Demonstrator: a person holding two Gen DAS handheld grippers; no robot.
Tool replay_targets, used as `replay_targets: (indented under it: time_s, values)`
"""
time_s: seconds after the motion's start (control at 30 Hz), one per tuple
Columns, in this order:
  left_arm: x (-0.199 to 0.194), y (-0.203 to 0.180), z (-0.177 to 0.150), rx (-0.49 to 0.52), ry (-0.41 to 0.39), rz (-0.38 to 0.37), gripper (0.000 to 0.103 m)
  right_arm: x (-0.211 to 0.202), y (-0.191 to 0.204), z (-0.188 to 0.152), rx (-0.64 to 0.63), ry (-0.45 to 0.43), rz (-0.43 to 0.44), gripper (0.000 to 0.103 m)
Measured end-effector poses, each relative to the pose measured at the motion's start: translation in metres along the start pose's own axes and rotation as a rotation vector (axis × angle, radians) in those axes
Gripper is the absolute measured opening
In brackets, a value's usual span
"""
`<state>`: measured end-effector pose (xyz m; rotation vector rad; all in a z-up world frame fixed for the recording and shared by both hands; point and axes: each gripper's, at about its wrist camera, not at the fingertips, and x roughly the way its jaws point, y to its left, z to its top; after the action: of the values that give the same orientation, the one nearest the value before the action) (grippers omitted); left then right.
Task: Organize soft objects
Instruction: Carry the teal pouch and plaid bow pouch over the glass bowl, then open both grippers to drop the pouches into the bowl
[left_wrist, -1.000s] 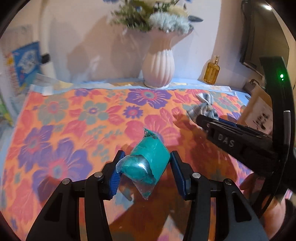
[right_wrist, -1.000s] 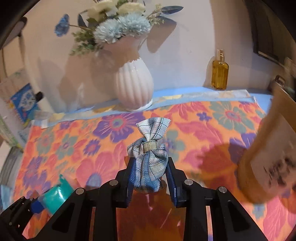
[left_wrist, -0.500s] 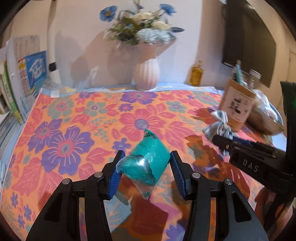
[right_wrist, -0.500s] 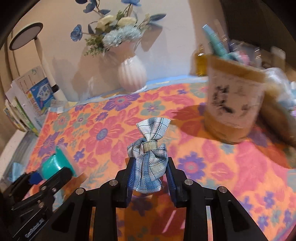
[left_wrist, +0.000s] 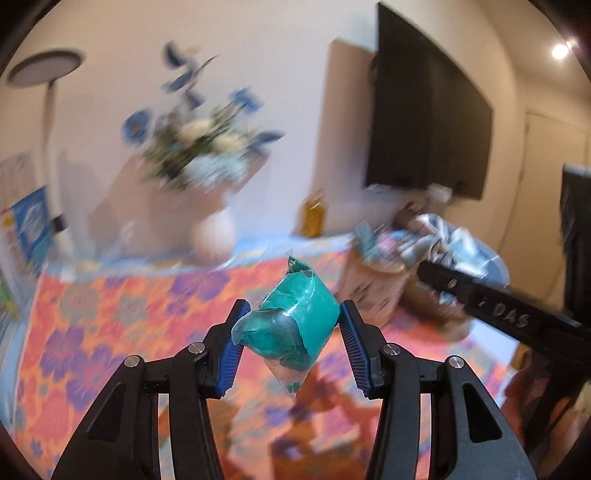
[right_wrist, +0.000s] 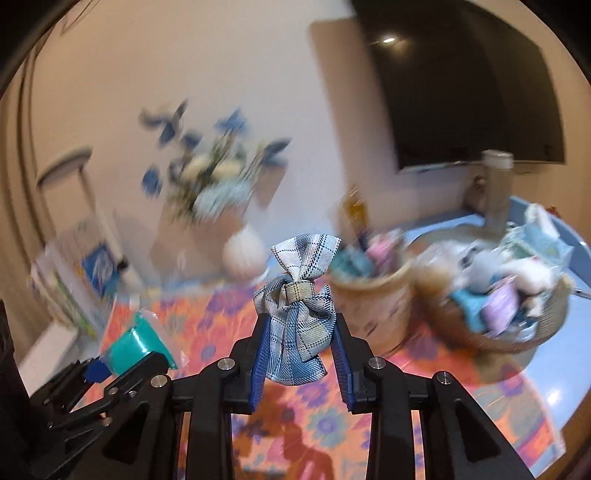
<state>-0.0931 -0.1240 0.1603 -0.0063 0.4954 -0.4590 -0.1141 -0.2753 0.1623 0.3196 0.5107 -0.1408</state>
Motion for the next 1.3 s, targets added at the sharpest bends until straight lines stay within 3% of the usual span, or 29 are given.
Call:
replay_targets:
  time_s: [0.23, 0.43, 0.57, 0.73, 0.77, 0.8, 0.83, 0.87, 1.07, 1.13, 1.23, 1.3]
  values:
    - [0.034, -0.074, 0.055, 0.056, -0.030, -0.171, 0.047, -0.017, -0.072, 0.037, 0.143, -0.077, -0.157, 0.031]
    - [0.084, -0.126, 0.076, 0.030, 0.044, -0.342, 0.047, -0.024, -0.137, 0.064, 0.237, -0.119, -0.232, 0.031]
    - [0.128, -0.151, 0.078, 0.048, 0.087, -0.351, 0.047, -0.004, -0.186, 0.075, 0.331, -0.125, -0.159, 0.031]
    - [0.173, -0.165, 0.073, 0.028, 0.154, -0.379, 0.047, 0.033, -0.212, 0.079, 0.364, -0.060, -0.160, 0.033]
    - [0.177, -0.167, 0.071, 0.028, 0.164, -0.379, 0.050, 0.038, -0.215, 0.079, 0.369, -0.050, -0.158, 0.040]
    - [0.185, -0.170, 0.069, 0.030, 0.181, -0.378, 0.056, 0.042, -0.219, 0.078, 0.374, -0.037, -0.159, 0.056]
    - [0.189, -0.170, 0.067, 0.031, 0.195, -0.365, 0.068, 0.046, -0.222, 0.077, 0.380, -0.027, -0.165, 0.064]
    - [0.193, -0.169, 0.066, 0.026, 0.199, -0.344, 0.073, 0.048, -0.224, 0.077, 0.381, -0.022, -0.170, 0.069]
    - [0.179, -0.159, 0.059, 0.003, 0.219, -0.351, 0.073, 0.036, -0.236, 0.058, 0.420, 0.014, -0.169, 0.069]
    - [0.159, -0.152, 0.058, 0.013, 0.190, -0.341, 0.074, 0.031, -0.236, 0.049, 0.436, 0.031, -0.169, 0.069]
    - [0.131, -0.139, 0.056, 0.029, 0.148, -0.294, 0.085, 0.026, -0.224, 0.041, 0.416, 0.071, -0.161, 0.069]
    - [0.113, -0.127, 0.055, 0.022, 0.122, -0.265, 0.085, 0.021, -0.211, 0.037, 0.393, 0.079, -0.153, 0.069]
